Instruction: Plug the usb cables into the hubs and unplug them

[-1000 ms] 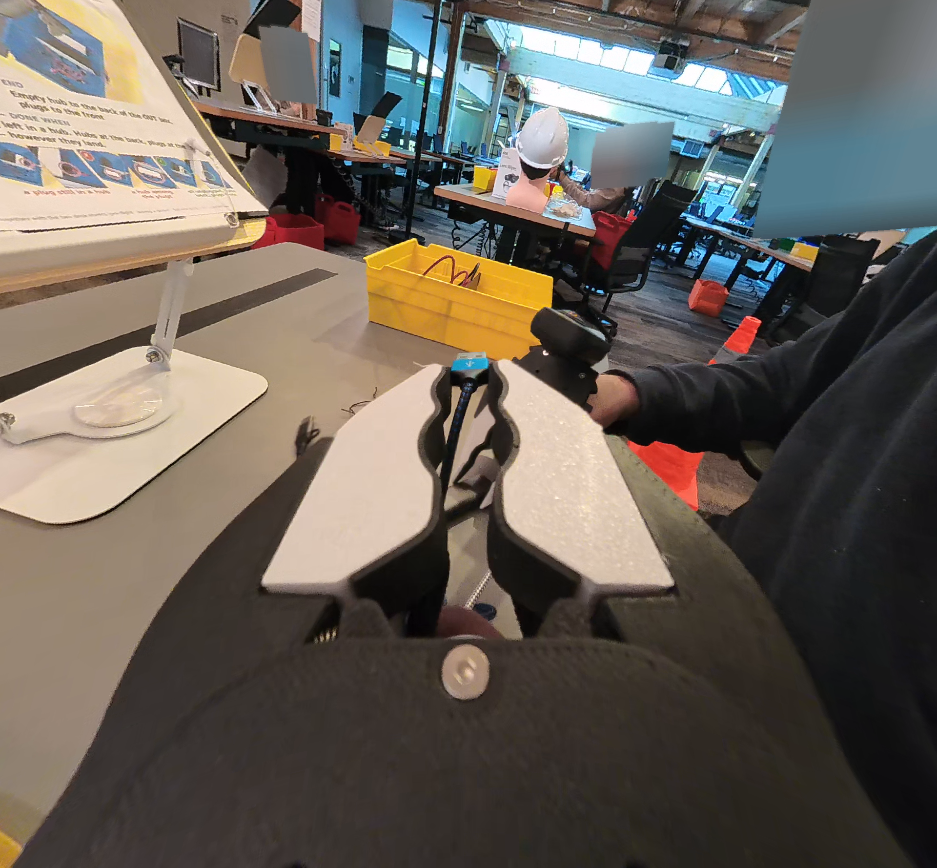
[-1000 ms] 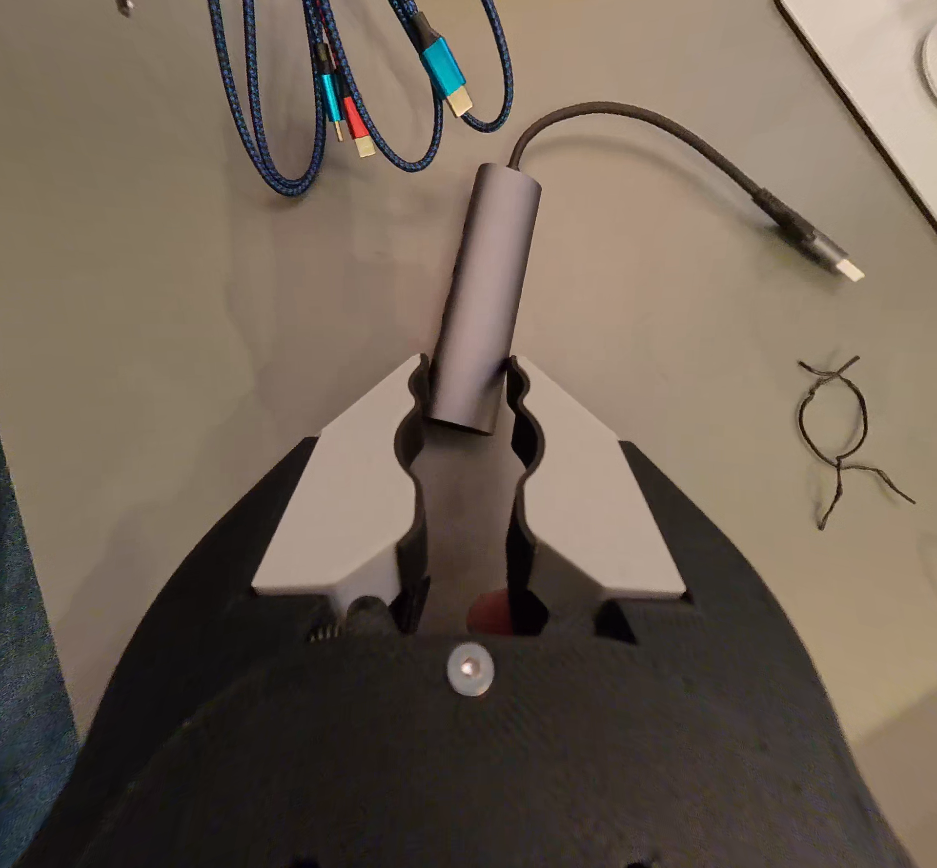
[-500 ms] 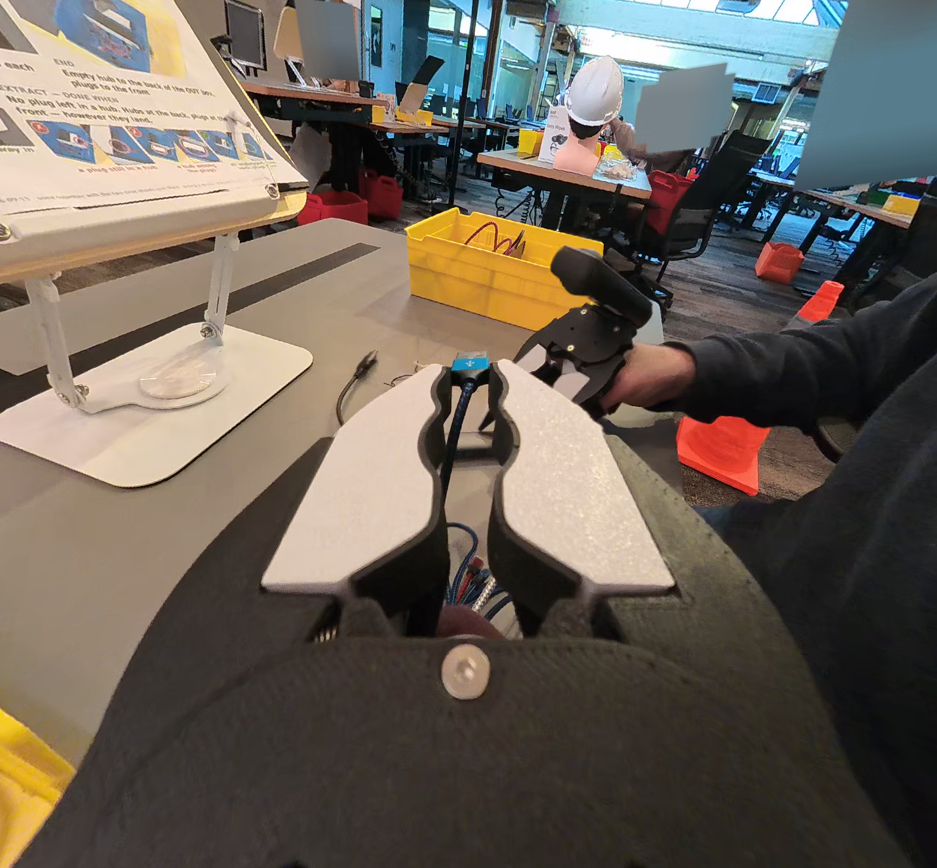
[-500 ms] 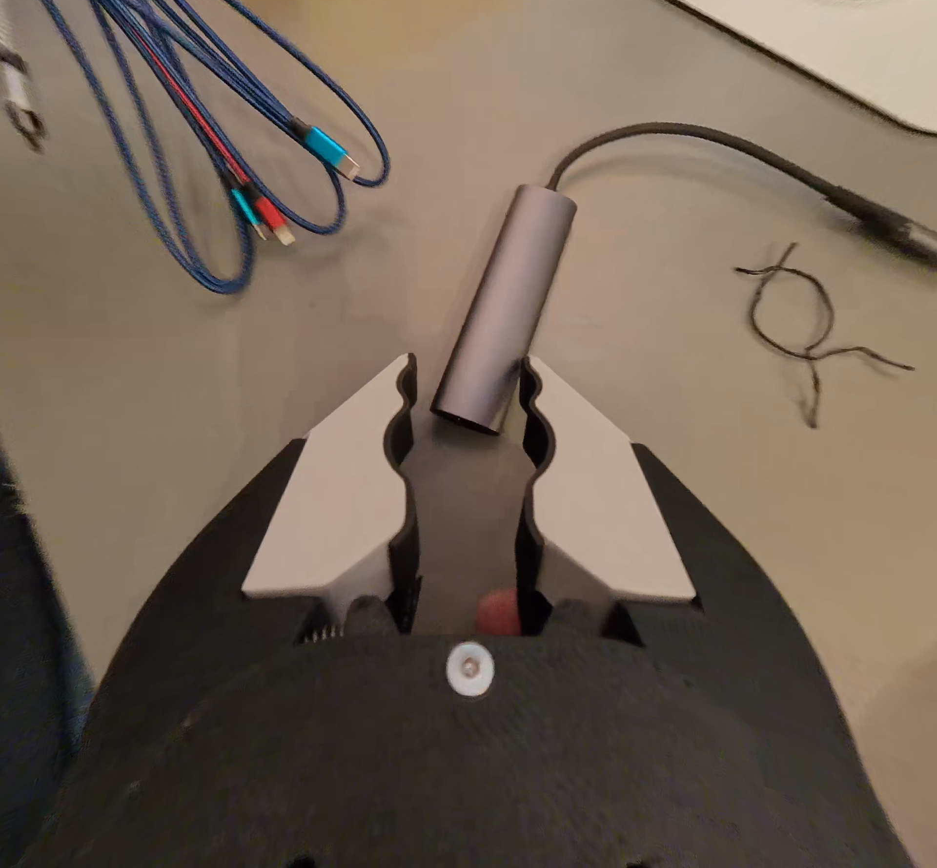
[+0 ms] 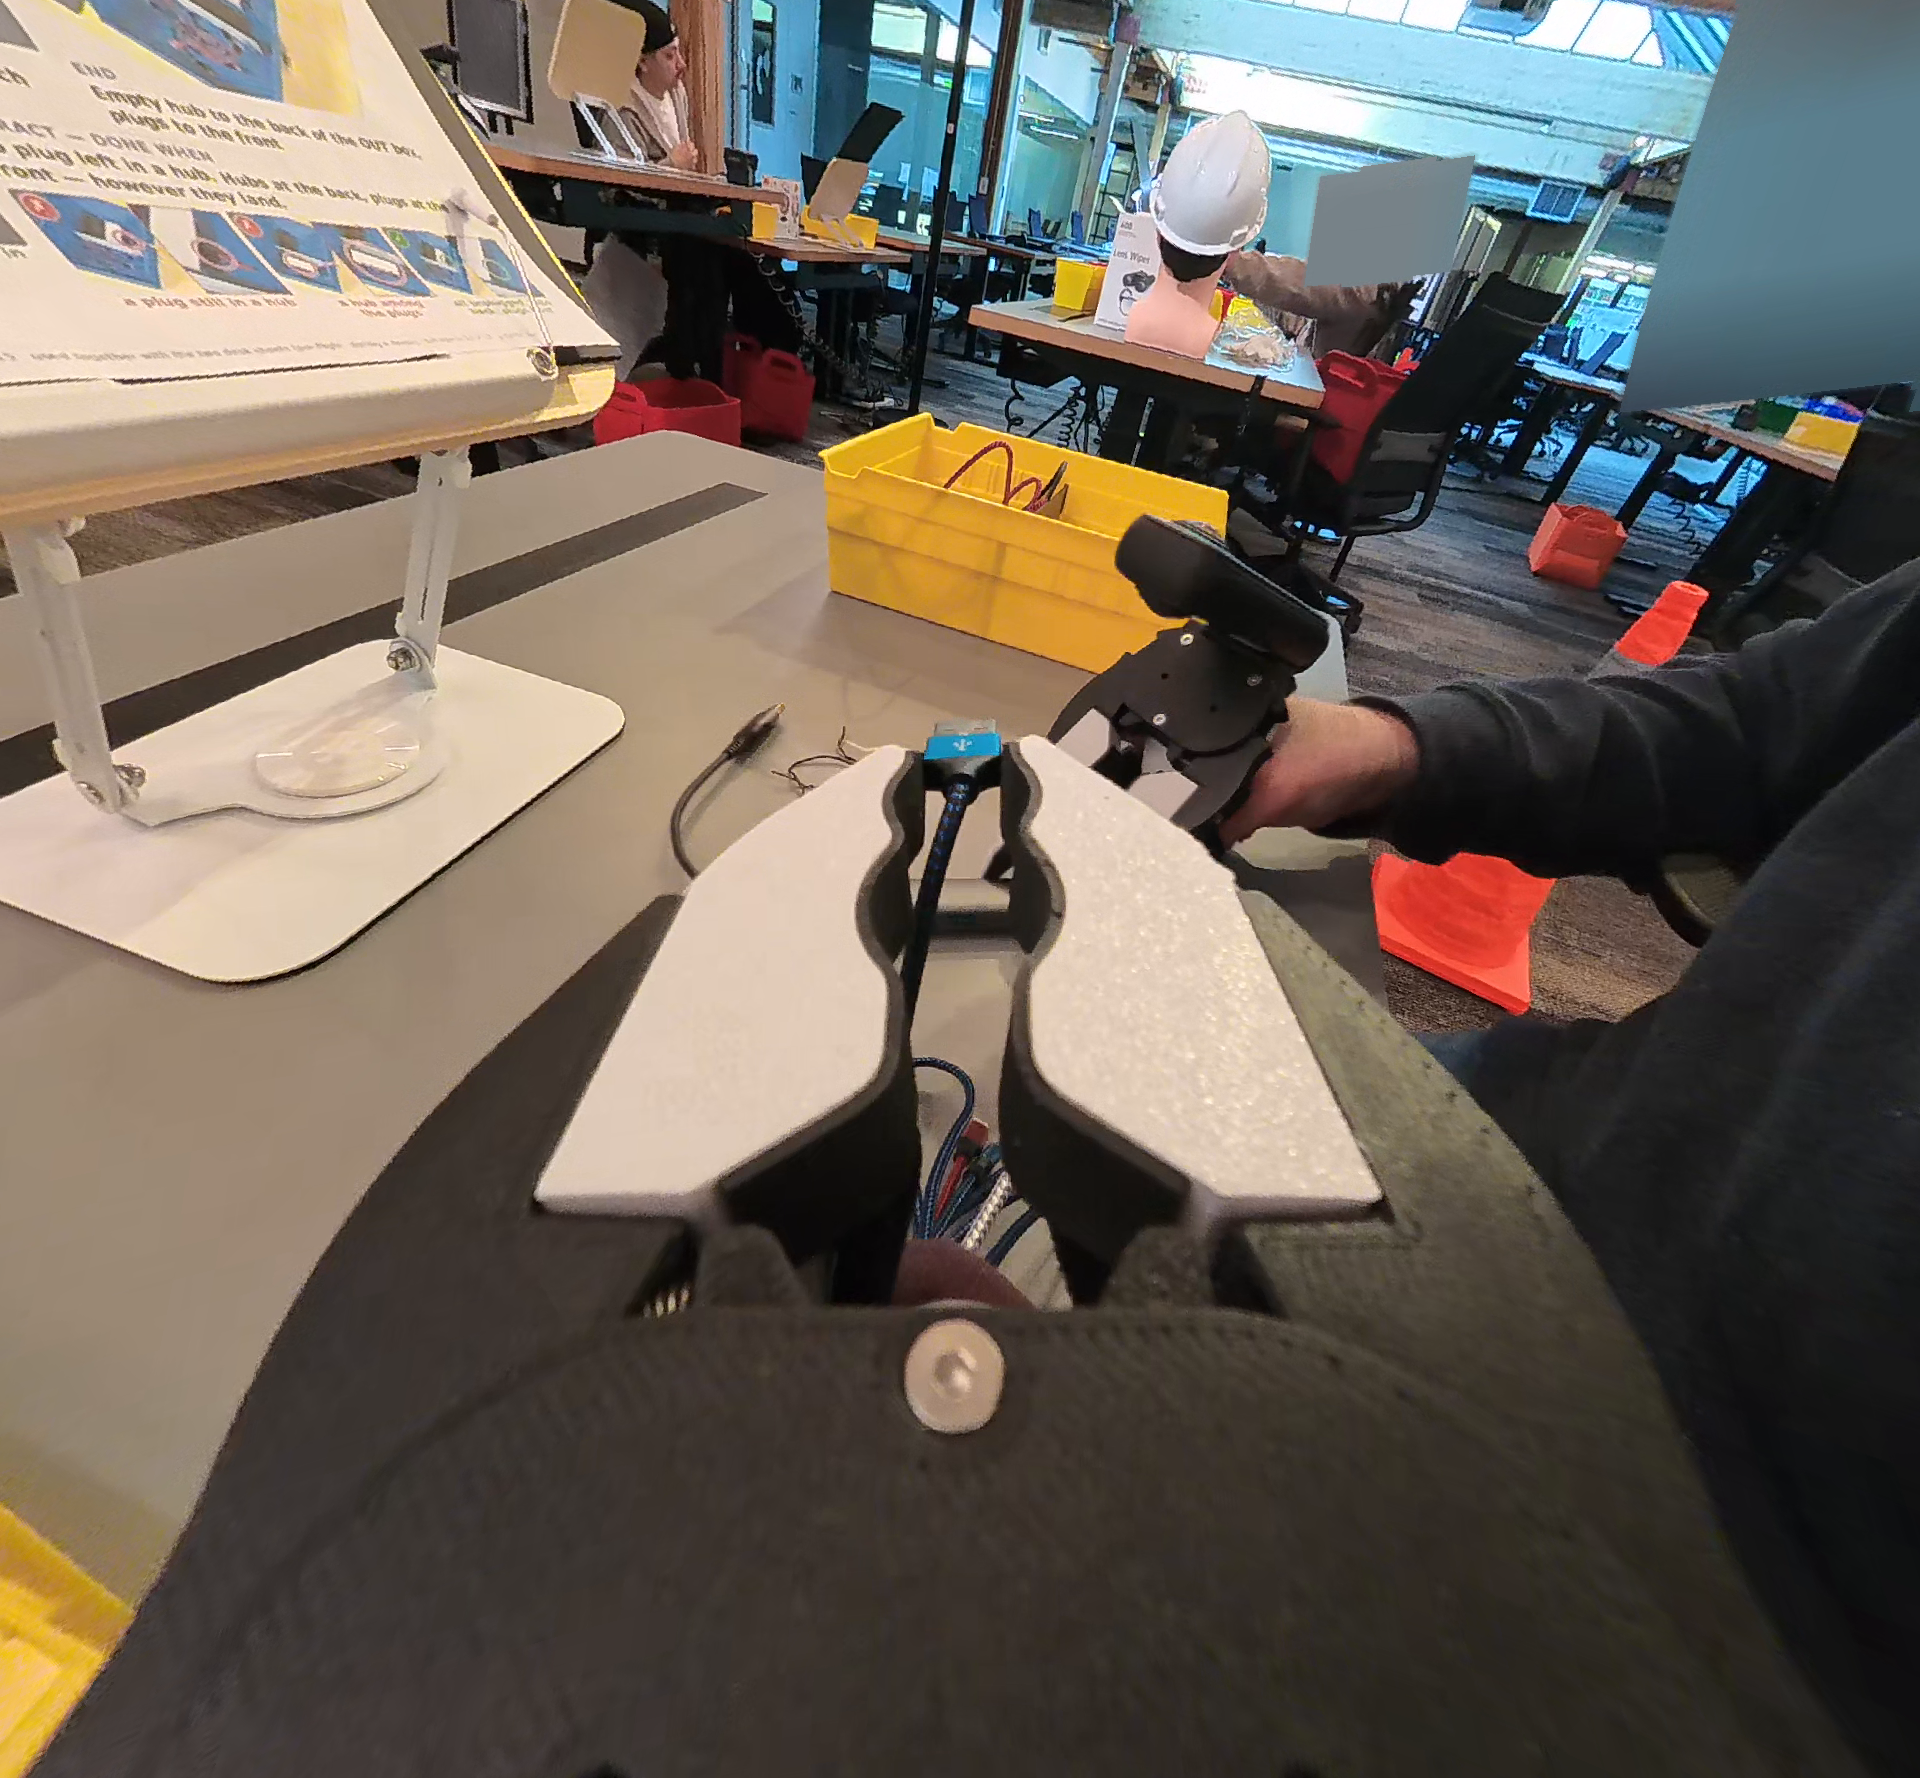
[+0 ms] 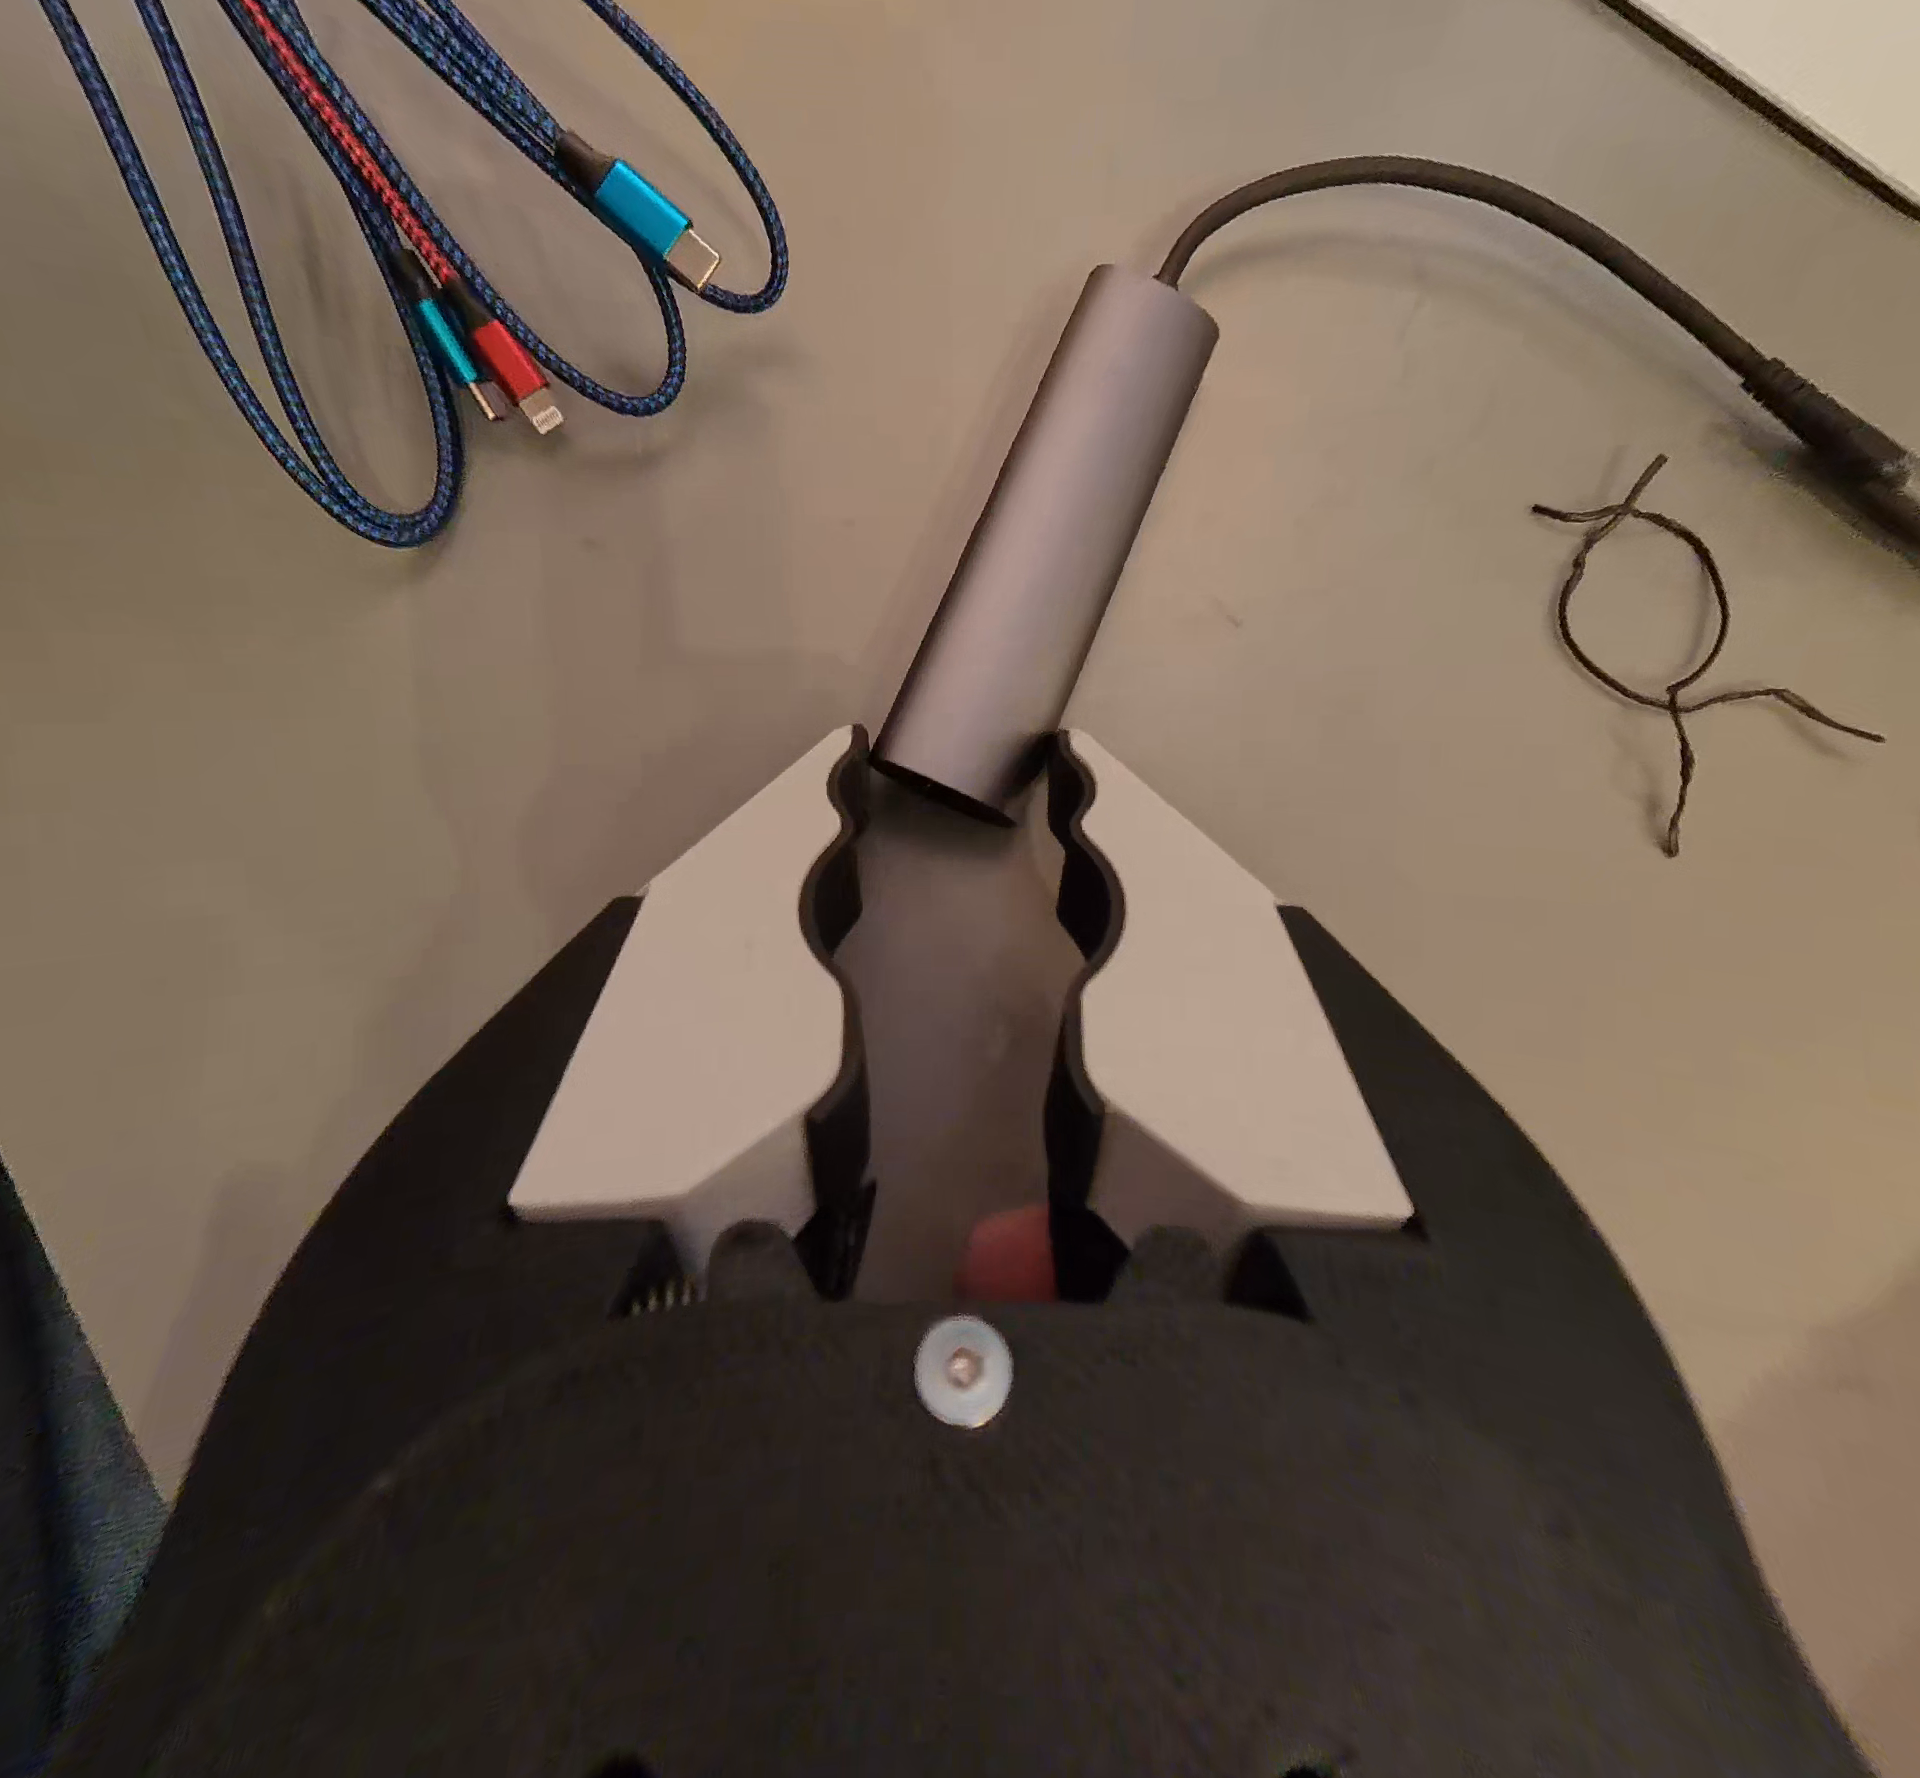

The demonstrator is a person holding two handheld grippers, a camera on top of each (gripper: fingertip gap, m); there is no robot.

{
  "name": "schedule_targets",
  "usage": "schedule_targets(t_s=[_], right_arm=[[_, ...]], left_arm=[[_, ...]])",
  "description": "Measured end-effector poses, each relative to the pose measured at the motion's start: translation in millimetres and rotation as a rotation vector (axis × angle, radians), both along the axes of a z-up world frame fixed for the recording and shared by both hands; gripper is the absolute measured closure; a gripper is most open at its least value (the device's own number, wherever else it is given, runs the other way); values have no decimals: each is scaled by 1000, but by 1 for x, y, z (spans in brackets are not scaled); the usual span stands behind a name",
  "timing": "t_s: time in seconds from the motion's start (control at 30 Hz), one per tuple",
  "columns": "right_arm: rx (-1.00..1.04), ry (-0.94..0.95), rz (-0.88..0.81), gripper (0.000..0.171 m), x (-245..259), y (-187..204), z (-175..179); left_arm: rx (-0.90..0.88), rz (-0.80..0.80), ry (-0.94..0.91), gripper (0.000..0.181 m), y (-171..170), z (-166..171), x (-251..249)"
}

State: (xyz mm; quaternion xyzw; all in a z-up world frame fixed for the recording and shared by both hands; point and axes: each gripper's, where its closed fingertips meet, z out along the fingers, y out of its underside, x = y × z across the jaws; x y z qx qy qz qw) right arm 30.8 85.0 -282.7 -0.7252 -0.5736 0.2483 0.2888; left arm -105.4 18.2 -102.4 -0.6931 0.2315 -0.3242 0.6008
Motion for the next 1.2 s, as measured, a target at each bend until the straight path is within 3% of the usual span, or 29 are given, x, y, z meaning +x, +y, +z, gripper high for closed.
schedule_targets(t_s=[0.13,0.23,0.37,0.5,0.77,1.0,1.2], right_arm=[[-97,51,85,128,-6,-25,9],[-37,40,188,90,-3,-26,16],[110,38,454,64,-8,-25,27],[188,33,694,57,-23,-10,27],[65,-24,977,51,-37,4,-5],[34,-37,1059,53,-41,-8,-6],[-9,-34,1028,54,-44,-12,-4]], left_arm=[[-1,-3,3,168,0,-1,1],[-3,-7,1,168,0,-1,2],[-8,-14,-2,168,0,-2,3],[-7,-22,-1,168,-1,-1,6],[-1,-29,-8,168,-2,1,4],[-10,-34,-18,168,0,-3,1],[-22,-34,-20,168,3,-7,1]])
